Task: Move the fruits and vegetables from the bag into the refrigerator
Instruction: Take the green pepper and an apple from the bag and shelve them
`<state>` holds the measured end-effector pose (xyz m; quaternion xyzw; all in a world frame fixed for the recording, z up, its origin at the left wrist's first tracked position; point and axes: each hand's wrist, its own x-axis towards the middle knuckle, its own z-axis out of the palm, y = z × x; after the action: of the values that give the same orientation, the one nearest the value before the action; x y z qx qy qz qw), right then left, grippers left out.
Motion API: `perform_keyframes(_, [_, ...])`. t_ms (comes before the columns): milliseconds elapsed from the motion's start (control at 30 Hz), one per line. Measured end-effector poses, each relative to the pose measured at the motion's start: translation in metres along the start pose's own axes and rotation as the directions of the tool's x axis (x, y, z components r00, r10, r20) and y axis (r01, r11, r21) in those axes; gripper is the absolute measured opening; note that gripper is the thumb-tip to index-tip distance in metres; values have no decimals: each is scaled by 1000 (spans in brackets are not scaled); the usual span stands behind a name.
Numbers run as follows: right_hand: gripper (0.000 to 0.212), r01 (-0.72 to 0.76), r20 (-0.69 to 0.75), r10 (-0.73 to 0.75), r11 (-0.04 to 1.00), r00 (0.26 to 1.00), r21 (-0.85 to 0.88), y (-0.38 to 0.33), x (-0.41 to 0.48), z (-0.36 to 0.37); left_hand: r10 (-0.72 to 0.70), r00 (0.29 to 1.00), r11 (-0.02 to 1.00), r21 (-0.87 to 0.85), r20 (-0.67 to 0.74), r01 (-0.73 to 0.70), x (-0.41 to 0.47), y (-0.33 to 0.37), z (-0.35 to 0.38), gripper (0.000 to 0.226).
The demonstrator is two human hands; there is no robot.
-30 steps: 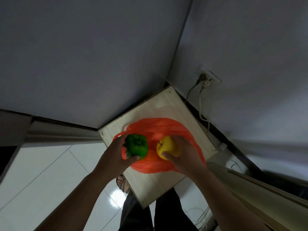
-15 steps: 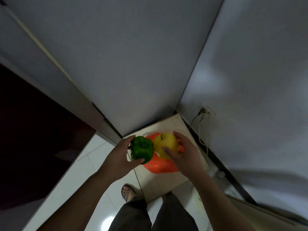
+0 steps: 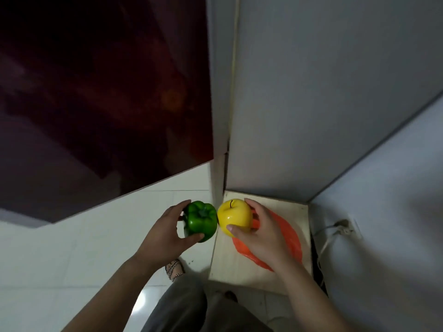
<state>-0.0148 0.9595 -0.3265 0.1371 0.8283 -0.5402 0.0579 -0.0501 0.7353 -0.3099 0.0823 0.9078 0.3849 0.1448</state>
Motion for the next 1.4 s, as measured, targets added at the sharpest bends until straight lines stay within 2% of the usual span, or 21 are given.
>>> perform_keyframes(133, [67,58,174,-59,998,983,11,-13,-1,32,-120,985,992,-49,-127,115,-42,-24,-24,81])
perform_keyframes(300, [70,155,323,-139,988,936,-27,-37,-1,76,-265,930,961,-152,-255,232,-86,-54,-54,81])
perform_keyframes(467, [71,269,468,-213,961,858,-57,-75,-12,138,-389,855,913,-264,-343,310,-140,-94,-88,80])
perform_keyframes(533, [72,307,542,-222,949,811,-70,-96,-23,184,-435,814,890,-322,-385,323,-173,-122,-110,80])
perform_keyframes(667, [75,347,603,-226,934,765,-89,-125,-39,247,-464,787,874,-355,-408,331,-203,-157,-146,79])
perform_keyframes(900, [76,402,645,-239,908,726,-117,-189,-79,398,-497,741,852,-414,-452,320,-264,-273,-259,79])
perform_keyframes(1100, [74,459,686,-291,885,667,-72,-264,-105,524,-542,661,831,-447,-518,331,-321,-360,-351,80])
perform_keyframes(1400, [75,505,734,-279,858,619,-100,-315,-99,621,-527,653,838,-459,-544,295,-332,-424,-417,73])
